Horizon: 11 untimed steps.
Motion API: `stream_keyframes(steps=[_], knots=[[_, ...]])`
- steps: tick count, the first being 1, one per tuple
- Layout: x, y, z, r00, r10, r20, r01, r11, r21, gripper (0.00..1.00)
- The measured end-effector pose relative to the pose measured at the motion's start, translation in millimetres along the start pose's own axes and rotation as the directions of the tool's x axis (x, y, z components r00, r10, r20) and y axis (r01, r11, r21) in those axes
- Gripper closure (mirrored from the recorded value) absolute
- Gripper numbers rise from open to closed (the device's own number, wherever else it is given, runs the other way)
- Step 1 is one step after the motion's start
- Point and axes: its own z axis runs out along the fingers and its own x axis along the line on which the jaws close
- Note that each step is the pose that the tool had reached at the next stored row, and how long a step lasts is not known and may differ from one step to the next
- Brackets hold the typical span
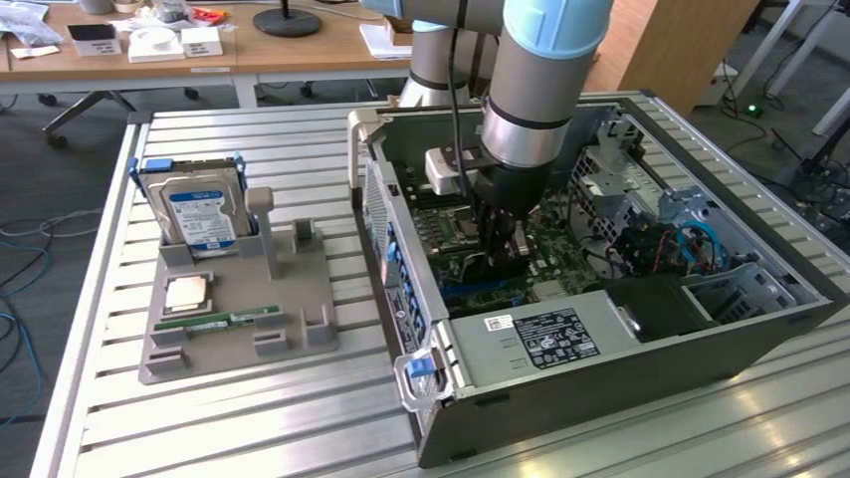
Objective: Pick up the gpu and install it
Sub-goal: 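Insert the gpu into the slot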
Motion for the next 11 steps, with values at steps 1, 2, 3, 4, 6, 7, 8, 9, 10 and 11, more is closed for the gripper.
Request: stream_keyframes(steps=[1,2,3,4,6,7,8,9,10,11], knots=[[0.0,0.0,0.2,1.0,0.0,0.0,0.0,1.0,0.0,0.74],[0.0,0.0,0.3,1.0,0.0,0.0,0.0,1.0,0.0,0.74],[0.0,0.0,0.4,1.0,0.0,0.0,0.0,1.0,0.0,0.74],[0.0,0.0,0.5,1.0,0.0,0.0001,0.0,1.0,0.0,0.74],[0.0,0.0,0.8,1.0,0.0,0.0001,0.0,1.0,0.0,0.74],[0.0,0.0,1.0,1.0,0.0,0.0001,0.0,1.0,0.0,0.74],[0.0,0.0,1.2,1.0,0.0,0.0001,0.0,1.0,0.0,0.74],[0.0,0.0,1.3,1.0,0.0,0.0,0.0,1.0,0.0,0.74],[0.0,0.0,1.4,1.0,0.0,0.0,0.0,1.0,-0.0001,0.74],[0.0,0.1,1.4,1.0,0.0,0.0,0.0,1.0,-0.0001,0.74]])
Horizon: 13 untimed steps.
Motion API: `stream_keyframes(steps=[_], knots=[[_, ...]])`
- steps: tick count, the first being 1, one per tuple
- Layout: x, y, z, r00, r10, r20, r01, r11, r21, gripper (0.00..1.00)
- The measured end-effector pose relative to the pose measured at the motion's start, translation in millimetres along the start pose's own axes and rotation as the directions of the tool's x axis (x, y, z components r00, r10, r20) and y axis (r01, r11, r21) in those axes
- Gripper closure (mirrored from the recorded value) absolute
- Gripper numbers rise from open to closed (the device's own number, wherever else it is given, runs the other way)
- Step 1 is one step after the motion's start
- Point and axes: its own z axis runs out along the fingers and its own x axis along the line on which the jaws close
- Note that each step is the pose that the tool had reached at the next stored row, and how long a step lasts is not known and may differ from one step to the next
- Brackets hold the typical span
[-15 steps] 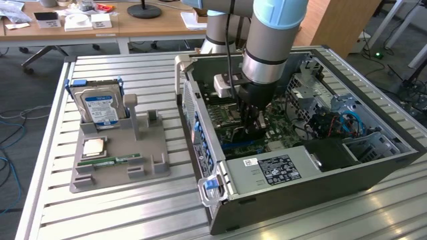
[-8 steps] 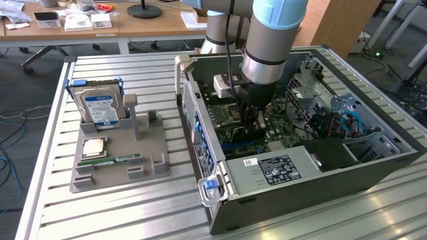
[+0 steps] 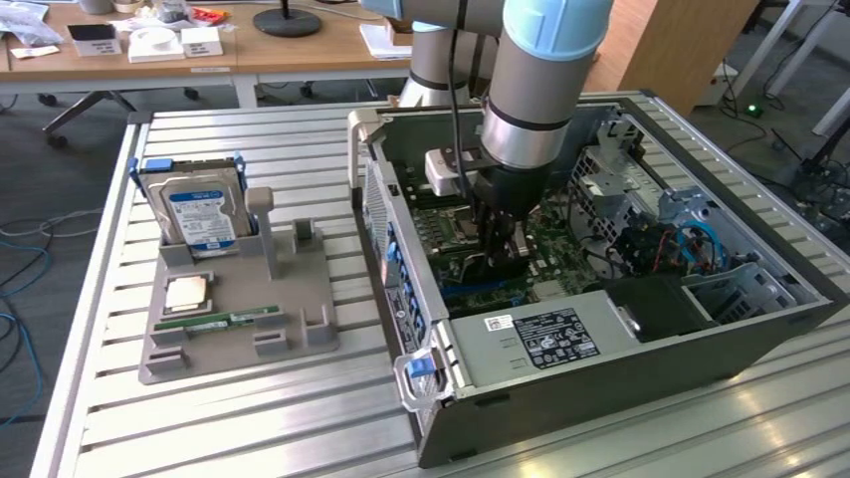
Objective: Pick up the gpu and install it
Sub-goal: 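Insert the gpu into the slot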
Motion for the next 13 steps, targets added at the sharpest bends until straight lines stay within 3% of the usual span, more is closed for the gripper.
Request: stream_keyframes(steps=[13], knots=[[0.0,0.2,1.3,1.0,0.0,0.0005,0.0,1.0,0.0001,0.74]])
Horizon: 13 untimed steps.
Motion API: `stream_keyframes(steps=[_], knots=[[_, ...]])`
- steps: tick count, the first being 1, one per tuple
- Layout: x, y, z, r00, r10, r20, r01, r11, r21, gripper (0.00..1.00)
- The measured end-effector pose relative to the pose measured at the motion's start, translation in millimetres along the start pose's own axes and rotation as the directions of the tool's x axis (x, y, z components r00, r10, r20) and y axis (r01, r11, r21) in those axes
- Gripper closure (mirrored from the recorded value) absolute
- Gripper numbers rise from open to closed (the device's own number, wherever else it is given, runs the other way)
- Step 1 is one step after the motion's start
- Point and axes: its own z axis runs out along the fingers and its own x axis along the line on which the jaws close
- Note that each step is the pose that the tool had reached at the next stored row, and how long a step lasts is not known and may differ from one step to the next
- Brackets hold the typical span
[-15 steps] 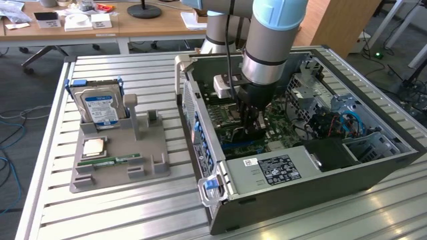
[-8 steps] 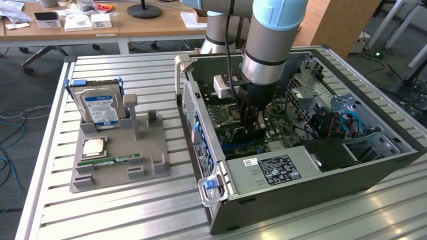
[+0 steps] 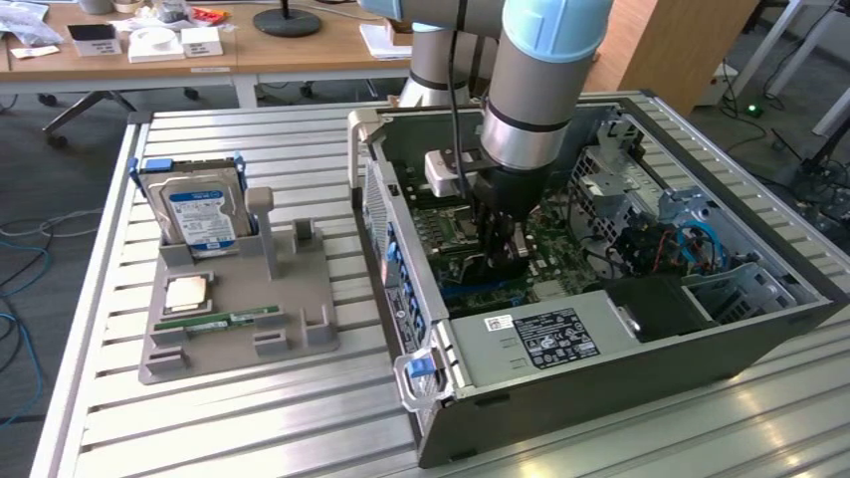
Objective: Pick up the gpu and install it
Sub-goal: 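Insert the gpu into the slot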
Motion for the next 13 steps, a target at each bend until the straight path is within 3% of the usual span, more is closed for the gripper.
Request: stream_keyframes(steps=[13], knots=[[0.1,0.4,1.4,1.0,0.0,0.0002,0.0,1.0,0.0002,0.74]])
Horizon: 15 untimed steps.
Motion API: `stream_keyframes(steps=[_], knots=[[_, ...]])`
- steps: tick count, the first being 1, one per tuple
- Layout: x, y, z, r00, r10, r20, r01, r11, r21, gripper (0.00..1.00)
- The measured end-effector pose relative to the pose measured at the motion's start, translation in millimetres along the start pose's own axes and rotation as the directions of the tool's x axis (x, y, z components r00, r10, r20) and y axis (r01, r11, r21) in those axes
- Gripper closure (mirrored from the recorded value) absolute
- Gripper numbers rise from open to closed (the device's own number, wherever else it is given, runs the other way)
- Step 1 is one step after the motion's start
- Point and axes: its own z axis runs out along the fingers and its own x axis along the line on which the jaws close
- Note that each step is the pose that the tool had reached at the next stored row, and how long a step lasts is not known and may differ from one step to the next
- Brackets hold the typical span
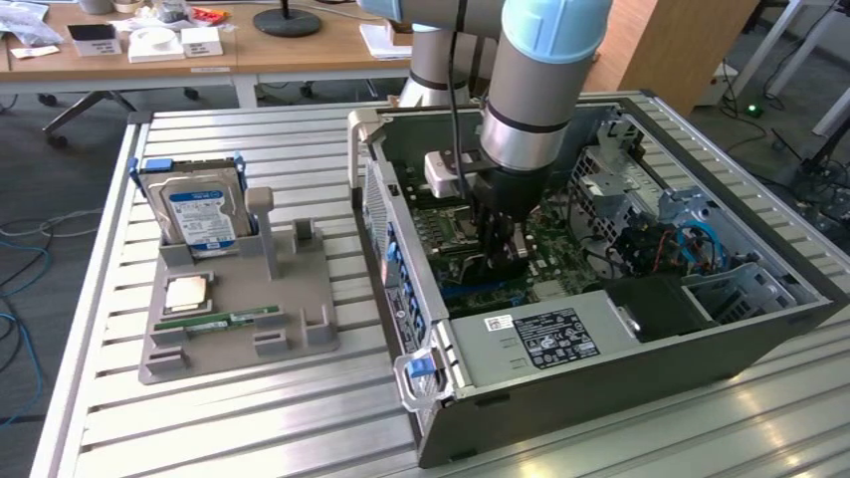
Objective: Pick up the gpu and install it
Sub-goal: 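Insert the gpu into the slot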
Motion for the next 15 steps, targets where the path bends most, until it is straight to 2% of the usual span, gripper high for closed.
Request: stream_keyframes(steps=[15], knots=[[0.4,1.7,1.1,1.0,-0.001,0.0,0.001,1.0,0.0006,0.74]])
